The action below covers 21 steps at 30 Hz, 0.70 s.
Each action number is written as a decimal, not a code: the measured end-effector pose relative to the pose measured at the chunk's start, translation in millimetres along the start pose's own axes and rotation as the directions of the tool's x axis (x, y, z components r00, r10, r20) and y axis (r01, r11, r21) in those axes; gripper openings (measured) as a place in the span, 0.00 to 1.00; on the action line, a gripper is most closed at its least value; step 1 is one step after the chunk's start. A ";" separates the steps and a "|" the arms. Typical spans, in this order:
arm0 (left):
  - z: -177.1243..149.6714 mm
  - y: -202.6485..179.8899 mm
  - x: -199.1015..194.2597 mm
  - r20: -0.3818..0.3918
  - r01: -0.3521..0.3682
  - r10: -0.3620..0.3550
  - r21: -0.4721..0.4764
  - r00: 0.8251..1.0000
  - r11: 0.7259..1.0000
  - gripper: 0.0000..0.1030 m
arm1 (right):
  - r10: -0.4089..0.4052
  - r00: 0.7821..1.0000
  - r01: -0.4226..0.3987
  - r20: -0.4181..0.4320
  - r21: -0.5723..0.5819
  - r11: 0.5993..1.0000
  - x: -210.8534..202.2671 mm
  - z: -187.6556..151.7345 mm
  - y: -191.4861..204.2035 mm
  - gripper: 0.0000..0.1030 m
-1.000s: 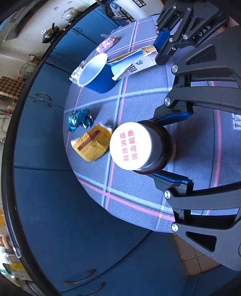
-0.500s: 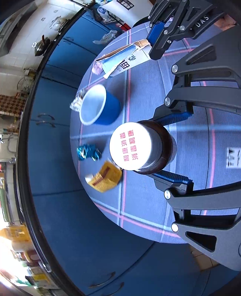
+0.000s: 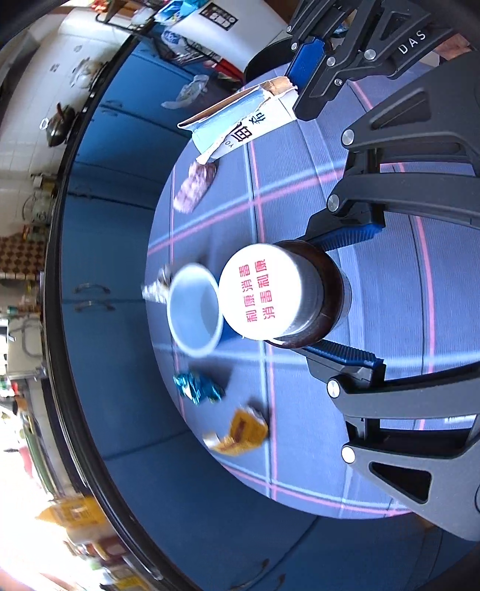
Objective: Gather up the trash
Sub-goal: 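Carry the cardboard wrapper over the black bin and open the right tool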
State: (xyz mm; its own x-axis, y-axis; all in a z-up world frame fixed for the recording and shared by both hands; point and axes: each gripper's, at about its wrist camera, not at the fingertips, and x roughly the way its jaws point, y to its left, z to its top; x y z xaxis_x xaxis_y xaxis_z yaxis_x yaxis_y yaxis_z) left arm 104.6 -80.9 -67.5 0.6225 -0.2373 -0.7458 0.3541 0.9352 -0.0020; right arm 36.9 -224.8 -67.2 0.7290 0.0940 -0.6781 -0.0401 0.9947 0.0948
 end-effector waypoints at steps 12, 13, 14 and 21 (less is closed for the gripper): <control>14.1 -96.9 18.3 -0.017 0.058 -0.056 0.147 0.998 0.987 0.45 | -0.070 0.997 0.068 0.018 0.093 0.993 -19.5 -10.6 -79.9 0.21; 15.2 -103.2 20.3 -0.019 0.061 -0.058 0.157 0.998 0.986 0.45 | -0.074 0.997 0.072 0.018 0.101 0.992 -20.8 -10.7 -85.9 0.21; 16.9 -109.0 22.6 -0.020 0.063 -0.060 0.167 0.998 0.984 0.45 | -0.079 0.997 0.077 0.019 0.109 0.991 -21.6 -11.1 -92.4 0.21; 29.6 -160.4 37.9 -0.034 0.085 -0.079 0.235 0.996 0.968 0.45 | -0.120 0.992 0.116 0.023 0.146 0.982 -27.1 -14.6 -133.6 0.21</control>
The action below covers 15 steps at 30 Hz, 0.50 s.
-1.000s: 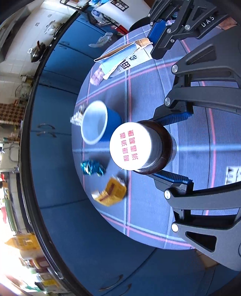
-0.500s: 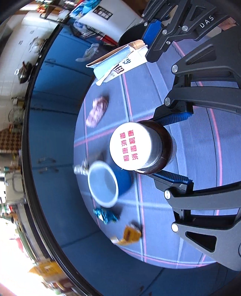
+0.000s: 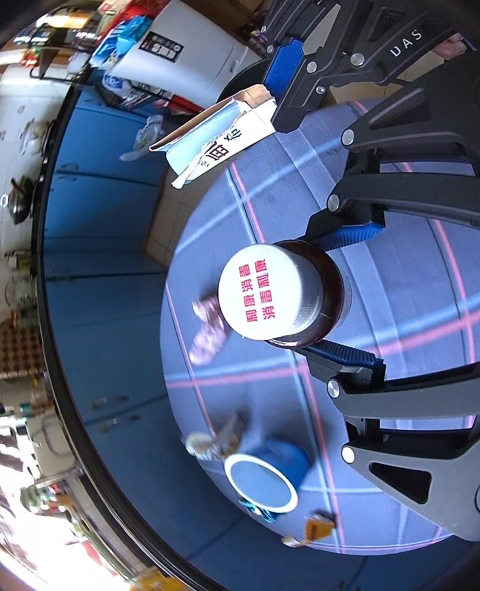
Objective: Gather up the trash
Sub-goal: 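Carry the cardboard wrapper over the black bin and open the right tool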
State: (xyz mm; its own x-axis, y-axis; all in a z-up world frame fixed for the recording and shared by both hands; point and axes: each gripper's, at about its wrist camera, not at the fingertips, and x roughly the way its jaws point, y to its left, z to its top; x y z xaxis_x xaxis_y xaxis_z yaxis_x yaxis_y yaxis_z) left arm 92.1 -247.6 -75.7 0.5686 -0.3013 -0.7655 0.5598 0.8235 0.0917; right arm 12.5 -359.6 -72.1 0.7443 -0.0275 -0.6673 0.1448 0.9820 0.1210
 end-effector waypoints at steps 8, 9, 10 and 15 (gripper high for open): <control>24.7 -54.0 15.7 -0.002 0.040 -0.040 0.081 0.999 0.996 0.45 | -0.076 0.997 0.075 0.006 0.066 0.995 -0.5 0.8 -58.4 0.21; 27.6 -62.5 18.2 -0.004 0.047 -0.047 0.093 0.999 0.995 0.45 | -0.089 0.996 0.089 0.006 0.074 0.993 -0.7 0.7 -66.5 0.21; 29.8 -69.5 20.6 -0.006 0.053 -0.052 0.103 0.999 0.993 0.45 | -0.100 0.995 0.099 0.007 0.078 0.992 -1.4 -0.6 -72.2 0.21; 38.2 -101.7 32.6 -0.020 0.080 -0.078 0.150 0.997 0.985 0.45 | -0.142 0.990 0.142 -0.002 0.112 0.984 -1.0 -3.8 -105.1 0.21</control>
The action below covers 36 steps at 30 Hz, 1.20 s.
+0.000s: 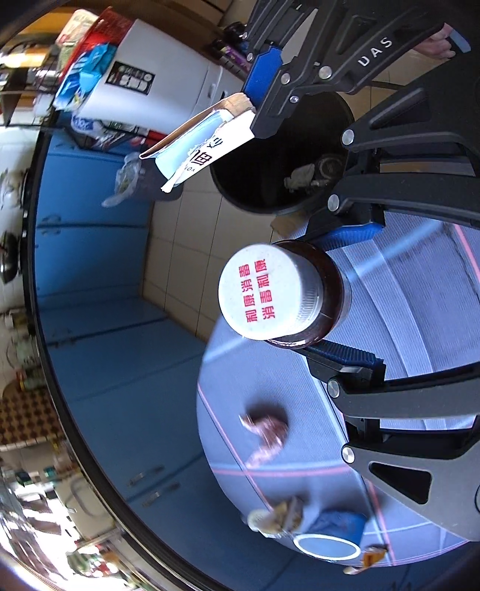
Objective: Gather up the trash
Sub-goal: 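Carry the cardboard wrapper over the black bin and open the right tool, then open the left tool over the black bin to drop the medicine bottle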
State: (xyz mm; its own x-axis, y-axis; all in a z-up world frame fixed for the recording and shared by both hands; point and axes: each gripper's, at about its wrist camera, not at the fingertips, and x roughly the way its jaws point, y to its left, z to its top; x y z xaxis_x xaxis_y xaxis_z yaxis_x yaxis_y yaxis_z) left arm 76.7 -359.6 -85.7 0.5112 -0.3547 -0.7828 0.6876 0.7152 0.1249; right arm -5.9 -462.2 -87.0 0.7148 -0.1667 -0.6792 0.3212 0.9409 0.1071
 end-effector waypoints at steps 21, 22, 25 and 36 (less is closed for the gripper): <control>29.7 -93.9 42.4 -0.048 0.061 -0.054 0.157 0.997 0.986 0.45 | -0.042 0.998 0.047 -0.048 0.113 0.992 24.0 -19.5 -87.4 0.24; 30.1 -95.7 43.3 -0.051 0.062 -0.054 0.159 0.997 0.985 0.45 | -0.038 0.998 0.044 -0.050 0.116 0.992 25.0 -19.8 -89.6 0.24; 31.8 -99.9 44.7 -0.051 0.048 -0.040 0.163 0.998 0.986 0.45 | -0.070 0.995 0.077 -0.064 0.111 0.991 27.2 -21.1 -93.0 0.46; 33.5 -110.0 44.1 -0.052 0.062 -0.054 0.177 0.997 0.982 0.45 | -0.147 0.989 0.149 -0.025 0.177 0.973 10.5 -29.3 -121.4 0.72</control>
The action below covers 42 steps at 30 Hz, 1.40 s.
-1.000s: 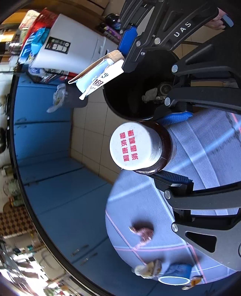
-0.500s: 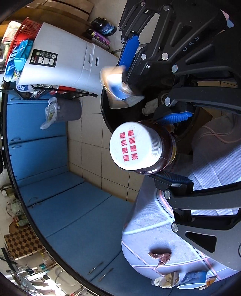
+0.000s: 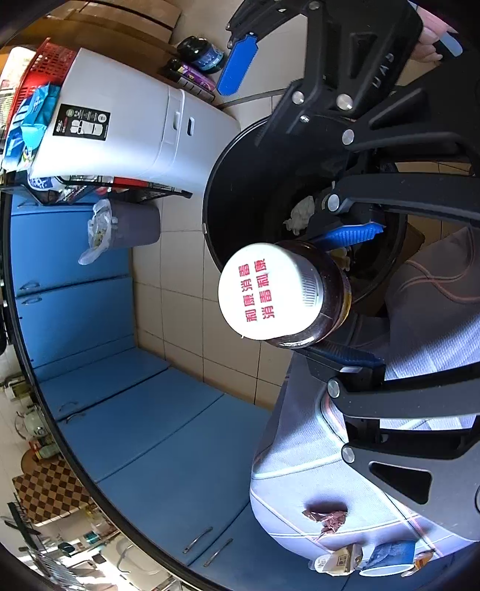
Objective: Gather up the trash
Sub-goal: 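Open the left tool over the black bin to drop the medicine bottle, then grasp the blue paper bowl with the left tool while the right tool grasps the pink wrapper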
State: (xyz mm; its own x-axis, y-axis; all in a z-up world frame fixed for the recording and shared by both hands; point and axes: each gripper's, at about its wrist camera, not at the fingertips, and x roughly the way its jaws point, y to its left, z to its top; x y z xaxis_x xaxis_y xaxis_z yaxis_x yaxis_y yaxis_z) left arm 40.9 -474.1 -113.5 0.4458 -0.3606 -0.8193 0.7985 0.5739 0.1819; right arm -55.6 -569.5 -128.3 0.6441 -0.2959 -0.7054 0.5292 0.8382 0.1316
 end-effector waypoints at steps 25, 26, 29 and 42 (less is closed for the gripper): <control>-30.2 45.9 -37.9 0.096 -0.145 0.154 -0.095 0.983 0.985 0.91 | 0.041 0.999 -0.040 0.022 -0.024 0.999 -7.8 -6.8 23.6 0.72; -36.3 57.6 -43.0 0.110 -0.161 0.174 -0.115 0.979 0.980 0.91 | 0.048 0.998 -0.047 0.031 -0.049 0.998 -8.5 -6.6 33.3 0.72; -47.5 84.8 -50.1 0.100 -0.180 0.198 -0.166 0.975 0.970 0.92 | 0.076 0.995 -0.069 0.059 -0.112 0.991 -12.2 -4.4 63.9 0.72; -138.6 217.6 -83.3 0.042 -0.369 0.425 -0.423 0.904 0.827 0.93 | 0.219 0.975 -0.199 0.031 -0.305 0.931 -3.3 8.5 201.6 0.72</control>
State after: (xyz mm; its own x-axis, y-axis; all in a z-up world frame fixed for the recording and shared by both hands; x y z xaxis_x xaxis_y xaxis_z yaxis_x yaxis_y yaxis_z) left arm 121.4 -217.3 -81.0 0.7597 -0.1132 -0.6403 0.3249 0.9191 0.2230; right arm 53.7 -403.4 -93.5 0.7611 -0.1194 -0.6375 0.1958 0.9794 0.0503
